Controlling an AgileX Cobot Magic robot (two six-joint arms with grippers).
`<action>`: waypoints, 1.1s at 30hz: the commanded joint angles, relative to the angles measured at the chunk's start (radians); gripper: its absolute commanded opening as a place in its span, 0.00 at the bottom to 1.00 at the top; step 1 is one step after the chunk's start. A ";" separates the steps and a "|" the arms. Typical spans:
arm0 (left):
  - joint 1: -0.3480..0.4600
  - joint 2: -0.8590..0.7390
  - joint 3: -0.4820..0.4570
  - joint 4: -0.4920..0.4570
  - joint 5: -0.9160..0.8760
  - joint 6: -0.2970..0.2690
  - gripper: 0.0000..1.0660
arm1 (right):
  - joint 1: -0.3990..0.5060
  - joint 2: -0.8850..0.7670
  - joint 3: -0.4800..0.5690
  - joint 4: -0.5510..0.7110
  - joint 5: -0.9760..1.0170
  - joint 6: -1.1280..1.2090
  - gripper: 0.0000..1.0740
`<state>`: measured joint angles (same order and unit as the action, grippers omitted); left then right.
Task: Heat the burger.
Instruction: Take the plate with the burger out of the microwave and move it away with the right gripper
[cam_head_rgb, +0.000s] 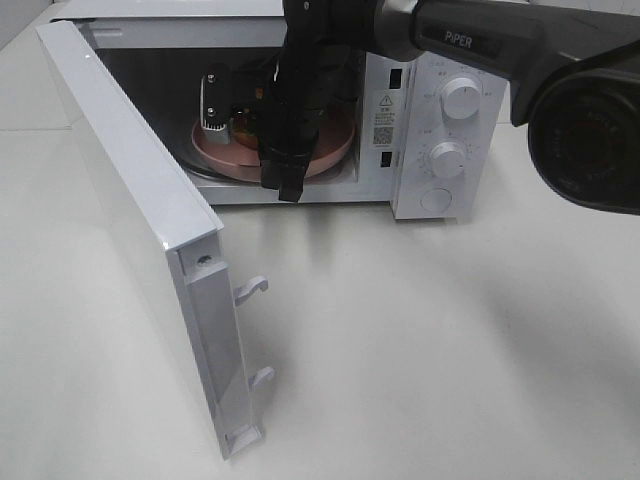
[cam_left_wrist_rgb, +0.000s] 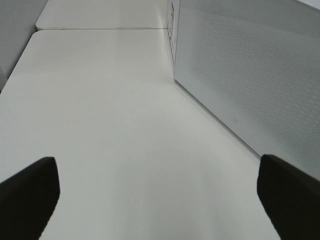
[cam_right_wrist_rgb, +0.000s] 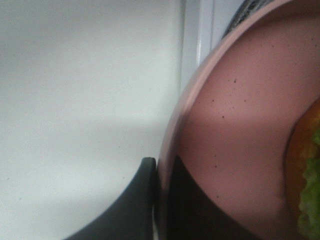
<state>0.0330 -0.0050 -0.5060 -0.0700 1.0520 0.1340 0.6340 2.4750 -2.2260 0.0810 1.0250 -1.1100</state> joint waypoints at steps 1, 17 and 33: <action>0.002 -0.017 0.001 -0.003 -0.006 -0.005 0.98 | -0.005 -0.023 0.011 -0.004 0.051 0.005 0.00; 0.002 -0.017 0.001 -0.003 -0.006 -0.005 0.98 | 0.008 -0.217 0.283 -0.060 -0.125 -0.030 0.00; 0.002 -0.017 0.001 -0.003 -0.006 -0.005 0.98 | 0.021 -0.423 0.607 -0.128 -0.416 -0.021 0.00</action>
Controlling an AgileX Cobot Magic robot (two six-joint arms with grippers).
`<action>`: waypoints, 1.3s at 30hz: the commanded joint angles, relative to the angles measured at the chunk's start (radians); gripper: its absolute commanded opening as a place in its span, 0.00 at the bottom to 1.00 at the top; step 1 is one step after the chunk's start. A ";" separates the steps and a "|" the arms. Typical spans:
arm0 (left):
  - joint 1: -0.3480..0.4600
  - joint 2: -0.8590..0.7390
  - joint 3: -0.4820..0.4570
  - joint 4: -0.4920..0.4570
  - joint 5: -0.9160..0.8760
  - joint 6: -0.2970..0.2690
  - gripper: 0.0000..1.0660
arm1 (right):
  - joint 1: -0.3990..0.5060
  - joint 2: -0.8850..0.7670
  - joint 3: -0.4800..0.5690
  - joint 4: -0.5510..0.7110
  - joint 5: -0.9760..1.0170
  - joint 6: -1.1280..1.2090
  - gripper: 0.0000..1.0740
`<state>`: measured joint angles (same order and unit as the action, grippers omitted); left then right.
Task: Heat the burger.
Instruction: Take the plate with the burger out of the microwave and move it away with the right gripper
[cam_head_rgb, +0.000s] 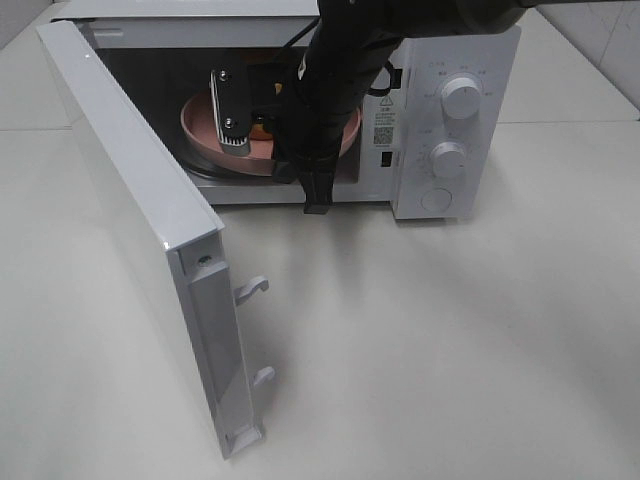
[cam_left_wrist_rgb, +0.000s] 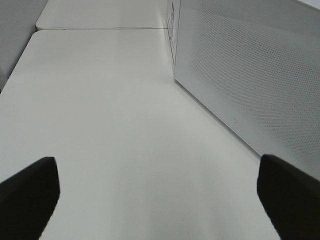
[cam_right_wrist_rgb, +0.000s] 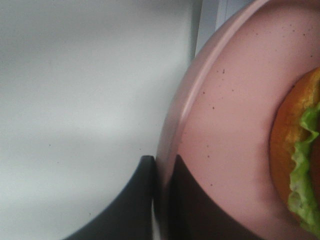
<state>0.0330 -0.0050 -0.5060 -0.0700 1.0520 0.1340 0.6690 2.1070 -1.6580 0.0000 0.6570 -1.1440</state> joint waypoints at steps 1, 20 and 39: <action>0.002 -0.017 0.001 -0.003 -0.006 -0.005 0.98 | -0.011 -0.076 0.067 -0.046 -0.062 -0.001 0.00; 0.002 -0.017 0.001 -0.003 -0.006 -0.005 0.98 | 0.016 -0.270 0.365 -0.042 -0.191 -0.069 0.00; 0.002 -0.017 0.001 -0.003 -0.006 -0.005 0.98 | 0.050 -0.557 0.624 -0.050 -0.188 -0.021 0.00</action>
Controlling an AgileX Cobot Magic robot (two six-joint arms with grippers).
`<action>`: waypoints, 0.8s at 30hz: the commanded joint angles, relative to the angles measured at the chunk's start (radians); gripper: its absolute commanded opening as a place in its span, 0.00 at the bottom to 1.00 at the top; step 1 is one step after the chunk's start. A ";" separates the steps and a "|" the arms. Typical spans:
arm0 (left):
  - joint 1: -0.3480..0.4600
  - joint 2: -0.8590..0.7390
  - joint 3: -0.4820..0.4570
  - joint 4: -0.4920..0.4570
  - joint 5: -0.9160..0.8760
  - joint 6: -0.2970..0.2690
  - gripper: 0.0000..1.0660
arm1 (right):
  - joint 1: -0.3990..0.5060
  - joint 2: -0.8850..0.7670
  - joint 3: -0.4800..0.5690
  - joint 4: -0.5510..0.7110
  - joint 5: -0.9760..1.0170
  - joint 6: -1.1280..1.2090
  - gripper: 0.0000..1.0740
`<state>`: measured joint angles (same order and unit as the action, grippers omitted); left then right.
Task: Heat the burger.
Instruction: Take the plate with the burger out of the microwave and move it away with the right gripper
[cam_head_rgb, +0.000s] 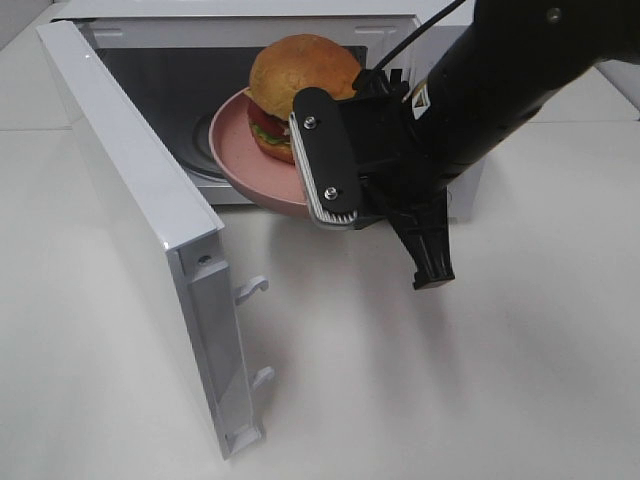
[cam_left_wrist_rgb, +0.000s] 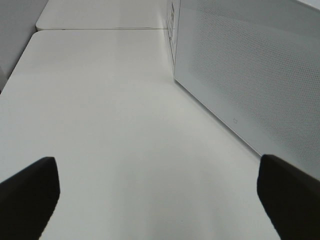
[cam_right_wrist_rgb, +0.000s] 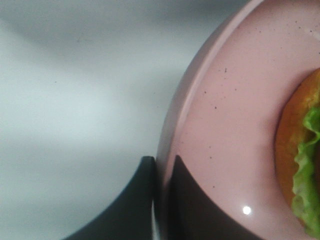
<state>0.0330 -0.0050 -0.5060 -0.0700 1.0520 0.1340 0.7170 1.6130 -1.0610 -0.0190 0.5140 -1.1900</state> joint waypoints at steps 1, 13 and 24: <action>0.002 -0.017 0.001 -0.003 -0.006 -0.005 0.98 | 0.012 -0.083 0.046 -0.031 -0.038 0.019 0.00; 0.002 -0.017 0.001 -0.003 -0.006 -0.005 0.98 | 0.032 -0.303 0.249 -0.092 -0.012 0.113 0.00; 0.002 -0.017 0.001 -0.003 -0.006 -0.005 0.98 | 0.032 -0.467 0.286 -0.178 0.165 0.236 0.00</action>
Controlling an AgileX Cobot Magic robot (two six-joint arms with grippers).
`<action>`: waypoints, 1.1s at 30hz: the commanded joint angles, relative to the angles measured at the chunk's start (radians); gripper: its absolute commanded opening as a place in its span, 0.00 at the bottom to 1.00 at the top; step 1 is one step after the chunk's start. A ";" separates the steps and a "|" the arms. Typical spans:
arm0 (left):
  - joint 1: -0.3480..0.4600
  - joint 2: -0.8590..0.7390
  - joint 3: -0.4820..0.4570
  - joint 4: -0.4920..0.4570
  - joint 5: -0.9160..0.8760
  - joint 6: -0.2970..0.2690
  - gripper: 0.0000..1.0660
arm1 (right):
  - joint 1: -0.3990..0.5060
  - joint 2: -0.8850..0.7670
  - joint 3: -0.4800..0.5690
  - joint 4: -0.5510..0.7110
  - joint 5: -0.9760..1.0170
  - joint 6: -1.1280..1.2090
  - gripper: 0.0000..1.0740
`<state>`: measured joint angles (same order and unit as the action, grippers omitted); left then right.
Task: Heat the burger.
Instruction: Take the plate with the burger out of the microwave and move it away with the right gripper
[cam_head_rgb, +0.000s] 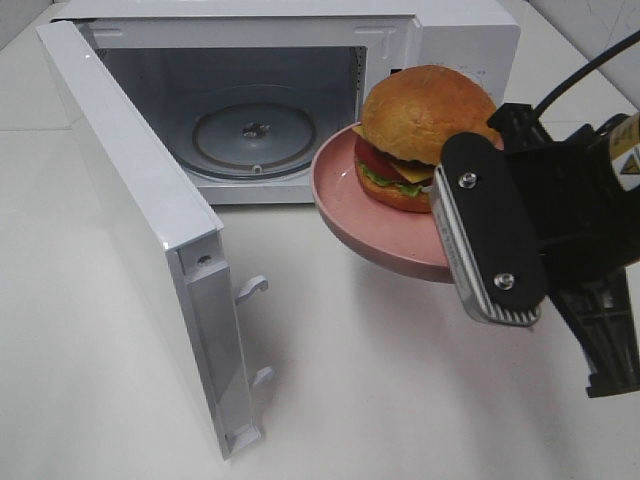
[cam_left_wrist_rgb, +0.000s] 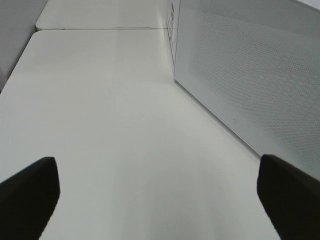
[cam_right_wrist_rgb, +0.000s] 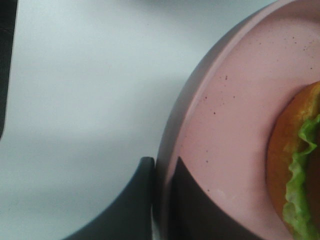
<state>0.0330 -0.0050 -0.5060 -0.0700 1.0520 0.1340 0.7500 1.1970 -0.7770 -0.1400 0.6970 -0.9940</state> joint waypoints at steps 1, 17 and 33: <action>0.002 -0.017 0.001 -0.003 -0.006 -0.005 0.98 | -0.002 -0.065 0.010 -0.067 -0.016 0.053 0.00; 0.002 -0.017 0.001 -0.003 -0.006 -0.005 0.98 | -0.119 -0.246 0.198 -0.219 0.032 0.496 0.00; 0.002 -0.017 0.001 -0.003 -0.006 -0.005 0.98 | -0.399 -0.243 0.241 -0.473 0.099 0.968 0.00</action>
<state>0.0330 -0.0050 -0.5060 -0.0700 1.0520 0.1340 0.3600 0.9650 -0.5340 -0.5450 0.8080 -0.0420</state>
